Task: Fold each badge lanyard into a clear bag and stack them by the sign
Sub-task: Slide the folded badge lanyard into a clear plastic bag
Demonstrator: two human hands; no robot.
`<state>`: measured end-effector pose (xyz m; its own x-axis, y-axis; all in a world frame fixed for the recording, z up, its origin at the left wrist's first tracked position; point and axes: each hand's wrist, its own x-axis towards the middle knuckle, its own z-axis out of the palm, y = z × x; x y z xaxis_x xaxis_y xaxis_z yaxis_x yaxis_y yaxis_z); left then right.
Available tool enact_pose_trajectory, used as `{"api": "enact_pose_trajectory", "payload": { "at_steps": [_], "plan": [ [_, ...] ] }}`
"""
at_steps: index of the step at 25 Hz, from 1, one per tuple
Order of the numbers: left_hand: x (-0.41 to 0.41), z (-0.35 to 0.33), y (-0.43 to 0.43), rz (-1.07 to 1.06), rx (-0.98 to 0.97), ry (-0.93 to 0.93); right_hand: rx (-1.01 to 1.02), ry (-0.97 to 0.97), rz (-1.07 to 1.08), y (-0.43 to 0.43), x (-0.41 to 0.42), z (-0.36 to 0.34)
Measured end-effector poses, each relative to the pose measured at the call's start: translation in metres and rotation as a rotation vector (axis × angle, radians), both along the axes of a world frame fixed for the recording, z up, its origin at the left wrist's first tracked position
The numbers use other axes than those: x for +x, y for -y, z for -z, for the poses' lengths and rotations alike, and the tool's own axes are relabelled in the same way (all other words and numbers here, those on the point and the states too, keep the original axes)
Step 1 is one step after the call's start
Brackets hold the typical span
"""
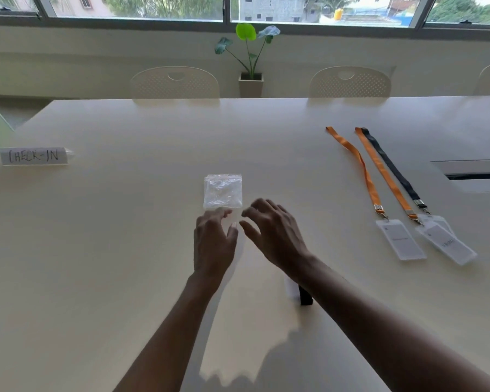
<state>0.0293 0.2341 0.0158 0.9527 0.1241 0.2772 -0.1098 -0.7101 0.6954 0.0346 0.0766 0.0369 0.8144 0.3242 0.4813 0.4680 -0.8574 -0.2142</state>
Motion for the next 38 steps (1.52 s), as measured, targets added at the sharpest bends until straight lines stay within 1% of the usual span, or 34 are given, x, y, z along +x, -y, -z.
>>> {"api": "enact_pose_trajectory", "payload": {
  "at_steps": [3,6,9,11,15,19,23,26,29,31,34,36,38],
  "plan": [
    [0.04,0.003,-0.014,0.0,0.156,0.022,0.055,-0.165,0.056,-0.026,0.053,0.003],
    [0.071,0.007,-0.021,0.055,0.271,0.033,0.182,-0.368,0.202,-0.037,0.105,0.013],
    [0.094,0.015,-0.025,0.111,0.3,0.015,0.3,-0.502,0.346,-0.04,0.145,0.019],
    [0.1,0.022,-0.025,0.136,0.298,0.007,0.309,-0.537,0.404,-0.041,0.161,0.018],
    [0.099,0.031,-0.024,0.152,0.271,0.065,0.355,-0.615,0.47,-0.048,0.177,0.017],
    [0.098,0.035,-0.026,0.144,0.243,0.068,0.452,-0.64,0.54,-0.052,0.18,0.021],
    [0.095,0.034,-0.024,0.133,0.25,0.05,0.603,-0.596,0.538,-0.048,0.176,0.02],
    [0.093,0.032,-0.022,0.131,0.244,0.046,0.775,-0.623,0.484,-0.046,0.171,0.02],
    [0.09,0.027,-0.021,0.136,0.229,0.06,0.865,-0.654,0.423,-0.044,0.162,0.014],
    [0.087,0.021,-0.019,0.117,0.208,0.104,0.92,-0.65,0.39,-0.042,0.152,0.004],
    [0.079,0.005,-0.016,0.079,0.111,0.168,1.012,-0.627,0.326,-0.036,0.128,-0.016],
    [0.072,-0.009,-0.013,0.053,0.024,0.178,1.079,-0.616,0.267,-0.032,0.105,-0.03],
    [0.058,-0.027,-0.007,0.03,-0.085,0.185,1.104,-0.56,0.226,-0.028,0.075,-0.042]
  ]
}}
